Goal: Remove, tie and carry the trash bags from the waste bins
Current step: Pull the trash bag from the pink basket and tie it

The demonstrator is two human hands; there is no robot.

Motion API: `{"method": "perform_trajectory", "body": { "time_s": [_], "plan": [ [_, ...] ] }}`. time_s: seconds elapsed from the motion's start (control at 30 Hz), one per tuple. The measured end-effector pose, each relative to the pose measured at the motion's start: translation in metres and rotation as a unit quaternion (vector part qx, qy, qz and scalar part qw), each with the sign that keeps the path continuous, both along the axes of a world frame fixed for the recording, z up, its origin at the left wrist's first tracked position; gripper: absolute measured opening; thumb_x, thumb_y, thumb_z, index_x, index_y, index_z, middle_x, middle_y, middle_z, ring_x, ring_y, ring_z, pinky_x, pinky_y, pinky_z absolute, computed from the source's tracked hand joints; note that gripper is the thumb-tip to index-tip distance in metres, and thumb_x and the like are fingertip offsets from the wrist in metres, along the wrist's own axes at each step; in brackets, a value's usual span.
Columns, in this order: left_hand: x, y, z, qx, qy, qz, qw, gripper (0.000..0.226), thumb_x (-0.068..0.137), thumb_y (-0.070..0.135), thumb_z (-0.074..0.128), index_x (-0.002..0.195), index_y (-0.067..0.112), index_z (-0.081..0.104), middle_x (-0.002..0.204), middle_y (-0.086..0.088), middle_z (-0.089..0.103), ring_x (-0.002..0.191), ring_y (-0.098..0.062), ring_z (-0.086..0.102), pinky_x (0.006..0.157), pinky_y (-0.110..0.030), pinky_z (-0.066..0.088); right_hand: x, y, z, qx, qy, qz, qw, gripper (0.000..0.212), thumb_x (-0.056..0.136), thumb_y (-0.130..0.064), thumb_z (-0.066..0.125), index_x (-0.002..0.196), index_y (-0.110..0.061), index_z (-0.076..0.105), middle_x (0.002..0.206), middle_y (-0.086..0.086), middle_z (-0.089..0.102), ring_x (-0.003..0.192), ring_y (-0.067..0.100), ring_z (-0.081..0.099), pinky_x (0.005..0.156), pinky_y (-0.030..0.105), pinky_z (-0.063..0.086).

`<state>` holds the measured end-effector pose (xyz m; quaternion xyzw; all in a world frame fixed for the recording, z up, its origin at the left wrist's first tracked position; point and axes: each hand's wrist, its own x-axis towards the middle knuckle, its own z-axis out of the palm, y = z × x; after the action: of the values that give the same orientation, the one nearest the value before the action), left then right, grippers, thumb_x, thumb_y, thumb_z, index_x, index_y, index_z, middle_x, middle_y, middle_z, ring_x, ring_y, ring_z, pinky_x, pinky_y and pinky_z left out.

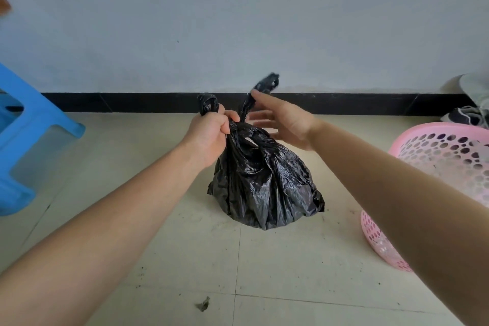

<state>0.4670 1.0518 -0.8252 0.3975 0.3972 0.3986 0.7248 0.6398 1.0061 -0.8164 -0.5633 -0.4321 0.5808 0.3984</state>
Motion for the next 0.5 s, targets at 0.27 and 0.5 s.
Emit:
{"method": "perform_trajectory", "body": {
  "time_s": [0.27, 0.5],
  "plan": [
    [0.006, -0.011, 0.006, -0.096, -0.126, 0.079, 0.984, 0.033, 0.088, 0.015, 0.05, 0.058, 0.017, 0.037, 0.073, -0.012, 0.064, 0.078, -0.029, 0.068, 0.088, -0.043, 0.053, -0.013, 0.01, 0.0, -0.043, 0.123, -0.233, 0.964, 0.026, 0.105, -0.027, 0.043, 0.093, -0.013, 0.061, 0.09, 0.004, 0.07, 0.091, 0.02, 0.07, 0.075, 0.037, 0.057],
    [-0.03, -0.005, -0.037, -0.149, 0.009, 0.234, 0.961, 0.038, 0.104, 0.022, 0.039, 0.068, 0.016, 0.03, 0.059, -0.002, 0.024, 0.041, -0.018, 0.031, 0.064, -0.042, 0.054, 0.052, -0.03, -0.048, -0.205, -0.065, -0.369, 0.904, 0.021, 0.101, -0.013, 0.037, 0.105, -0.011, 0.058, 0.083, 0.002, 0.063, 0.083, 0.015, 0.061, 0.07, 0.027, 0.044]
  ]
}}
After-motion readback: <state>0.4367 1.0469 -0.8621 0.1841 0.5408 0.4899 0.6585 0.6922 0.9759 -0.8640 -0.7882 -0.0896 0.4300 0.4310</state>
